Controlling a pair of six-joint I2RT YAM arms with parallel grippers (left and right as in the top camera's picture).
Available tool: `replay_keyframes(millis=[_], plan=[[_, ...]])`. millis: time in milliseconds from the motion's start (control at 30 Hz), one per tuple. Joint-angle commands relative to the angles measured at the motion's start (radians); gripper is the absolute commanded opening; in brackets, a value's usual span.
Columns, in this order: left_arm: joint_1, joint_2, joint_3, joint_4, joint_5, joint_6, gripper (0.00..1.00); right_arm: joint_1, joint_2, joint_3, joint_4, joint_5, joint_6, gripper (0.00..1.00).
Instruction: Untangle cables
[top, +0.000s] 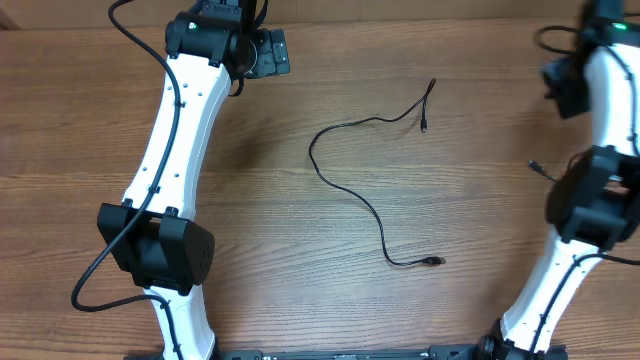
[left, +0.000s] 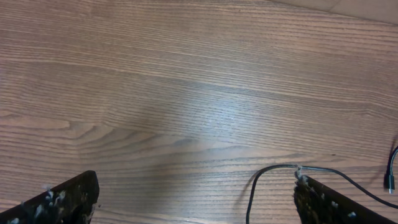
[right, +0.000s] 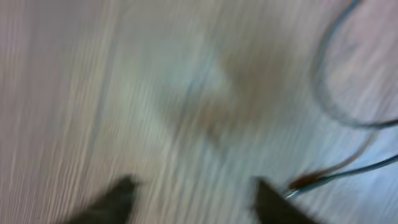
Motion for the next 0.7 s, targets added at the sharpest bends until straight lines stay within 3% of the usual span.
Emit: replay_keyframes(millis=[0,167,467,667], plan=[[0.000,0.003,0.007,0.008,0.004,0.016,1.00,-0.048,-0.031,0.007,-0.045,-0.017,0.147,0.04],[0.000,0.003,0.007,0.010,0.004,0.015,1.00,-0.127,-0.031,0.007,-0.122,-0.013,0.320,0.04],[0.000,0.003,0.007,0.007,0.005,0.014,1.00,-0.298,-0.029,-0.001,-0.123,0.052,0.332,0.04],[0.000,0.003,0.007,0.045,0.023,-0.015,1.00,-0.378,-0.029,-0.098,-0.077,0.059,0.377,0.04]])
